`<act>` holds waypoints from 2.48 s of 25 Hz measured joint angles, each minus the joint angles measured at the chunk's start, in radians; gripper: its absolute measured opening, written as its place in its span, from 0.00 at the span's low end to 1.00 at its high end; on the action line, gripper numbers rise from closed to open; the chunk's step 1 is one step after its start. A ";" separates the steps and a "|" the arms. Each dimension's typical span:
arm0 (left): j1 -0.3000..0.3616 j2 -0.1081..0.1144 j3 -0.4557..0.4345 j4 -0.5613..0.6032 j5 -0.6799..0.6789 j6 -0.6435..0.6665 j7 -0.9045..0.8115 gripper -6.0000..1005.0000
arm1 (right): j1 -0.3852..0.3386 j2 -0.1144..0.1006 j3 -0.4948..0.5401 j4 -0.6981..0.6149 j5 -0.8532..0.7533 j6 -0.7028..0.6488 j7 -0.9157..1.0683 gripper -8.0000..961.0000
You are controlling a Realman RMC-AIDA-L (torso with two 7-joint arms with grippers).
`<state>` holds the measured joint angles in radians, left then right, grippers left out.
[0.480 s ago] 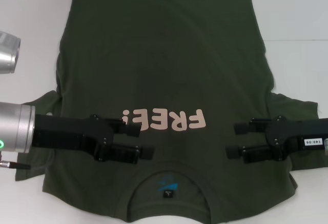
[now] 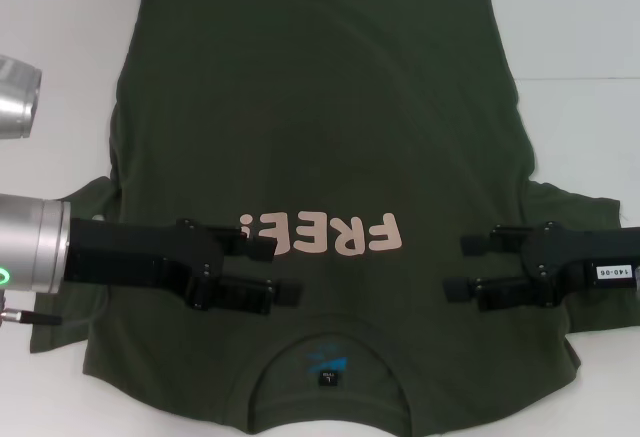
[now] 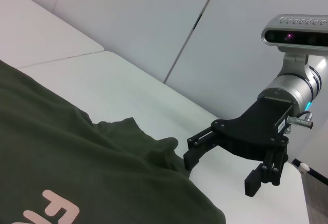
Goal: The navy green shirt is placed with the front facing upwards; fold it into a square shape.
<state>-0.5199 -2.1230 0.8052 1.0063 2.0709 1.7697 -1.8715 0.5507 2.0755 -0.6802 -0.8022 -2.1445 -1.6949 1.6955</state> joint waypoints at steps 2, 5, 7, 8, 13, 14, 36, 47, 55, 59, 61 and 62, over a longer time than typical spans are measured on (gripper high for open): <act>0.000 0.000 -0.002 0.000 0.000 -0.006 -0.001 0.84 | 0.000 0.000 0.007 0.000 0.000 0.000 -0.001 0.98; 0.002 0.003 -0.012 0.000 0.000 -0.044 -0.034 0.84 | 0.000 0.000 0.037 0.000 0.000 0.014 0.009 0.98; 0.006 0.011 -0.022 0.000 0.000 -0.091 -0.101 0.84 | 0.000 0.000 0.067 0.001 0.005 0.035 0.030 0.98; 0.007 0.016 -0.028 0.000 0.000 -0.109 -0.134 0.84 | 0.001 -0.001 0.081 0.004 0.013 0.050 0.047 0.98; 0.009 0.055 -0.156 -0.037 0.000 -0.139 -0.325 0.84 | 0.008 -0.024 0.100 0.014 0.068 0.161 0.231 0.98; 0.010 0.063 -0.204 -0.056 0.000 -0.141 -0.363 0.84 | 0.013 -0.031 0.102 0.015 0.078 0.193 0.284 0.98; 0.070 0.108 -0.459 -0.246 0.163 -0.409 -0.547 0.84 | 0.133 -0.218 0.099 0.236 0.093 0.444 0.631 0.98; 0.084 0.103 -0.456 -0.248 0.186 -0.459 -0.487 0.84 | 0.125 -0.219 0.100 0.240 0.094 0.449 0.634 0.98; 0.088 0.101 -0.459 -0.271 0.210 -0.486 -0.498 0.84 | 0.125 -0.219 0.101 0.243 0.094 0.456 0.635 0.98; 0.088 0.101 -0.459 -0.290 0.210 -0.510 -0.506 0.84 | 0.121 -0.219 0.106 0.244 0.094 0.456 0.637 0.98; 0.088 0.101 -0.460 -0.299 0.210 -0.524 -0.507 0.84 | 0.120 -0.219 0.108 0.244 0.094 0.456 0.637 0.98; 0.088 0.101 -0.460 -0.305 0.210 -0.531 -0.507 0.84 | 0.119 -0.219 0.108 0.244 0.094 0.456 0.638 0.98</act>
<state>-0.4320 -2.0221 0.3454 0.7017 2.2811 1.2391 -2.3787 0.6696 1.8561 -0.5724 -0.5583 -2.0508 -1.2392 2.3331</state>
